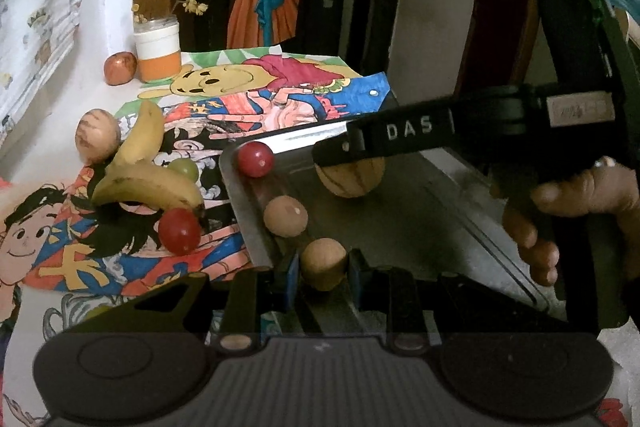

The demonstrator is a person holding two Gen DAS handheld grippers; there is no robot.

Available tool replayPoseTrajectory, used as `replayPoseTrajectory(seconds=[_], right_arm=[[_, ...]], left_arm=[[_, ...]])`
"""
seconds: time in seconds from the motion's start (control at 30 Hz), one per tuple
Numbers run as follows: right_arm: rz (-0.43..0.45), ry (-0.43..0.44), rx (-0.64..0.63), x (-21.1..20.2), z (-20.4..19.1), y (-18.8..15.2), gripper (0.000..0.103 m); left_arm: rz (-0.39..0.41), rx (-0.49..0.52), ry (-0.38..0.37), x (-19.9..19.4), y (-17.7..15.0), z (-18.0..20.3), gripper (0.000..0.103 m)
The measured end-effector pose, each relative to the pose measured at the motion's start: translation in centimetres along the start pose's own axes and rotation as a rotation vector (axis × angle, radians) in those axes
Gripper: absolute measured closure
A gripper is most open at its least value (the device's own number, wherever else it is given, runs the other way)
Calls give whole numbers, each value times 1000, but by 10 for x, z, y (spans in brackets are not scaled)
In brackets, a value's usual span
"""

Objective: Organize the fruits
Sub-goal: 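Drop the brown fruit into the tray with the left tool while the right carries the melon over it, then lower the striped melon into the tray and open the right tool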

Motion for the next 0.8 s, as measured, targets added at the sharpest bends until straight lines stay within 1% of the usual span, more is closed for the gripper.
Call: replayPoseTrajectory(seconds=[0.23,0.43,0.6,0.67,0.73,0.8], right_arm=[[-2,2,4,0,2,0,46],[-7,9,10,-3,1,-3,45],[-2,7,32,-8,5,-5,41],[1,5,43,-12,6,-5,40],[4,4,50,-16,7,-6,38],[10,4,55,-21,8,-6,36]], left_arm=[[-2,-3,0,1,0,0,74],[-10,-31,-15,0,0,-3,73],[-3,-43,-20,-5,0,-2,66],[4,-49,-23,-9,0,-1,61],[16,-55,-21,-15,0,-1,51],[29,-59,-10,-21,0,-1,49]])
Point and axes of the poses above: each gripper's, at about its wrist camera, not at the fingertips, and x roughly the way its jaws point, z to its right, y to its top, the point moved 5 cm from there along x, roughly the way its jaws point, and after that the axes turned 2 degrees about -z, right-handed, at the moved point
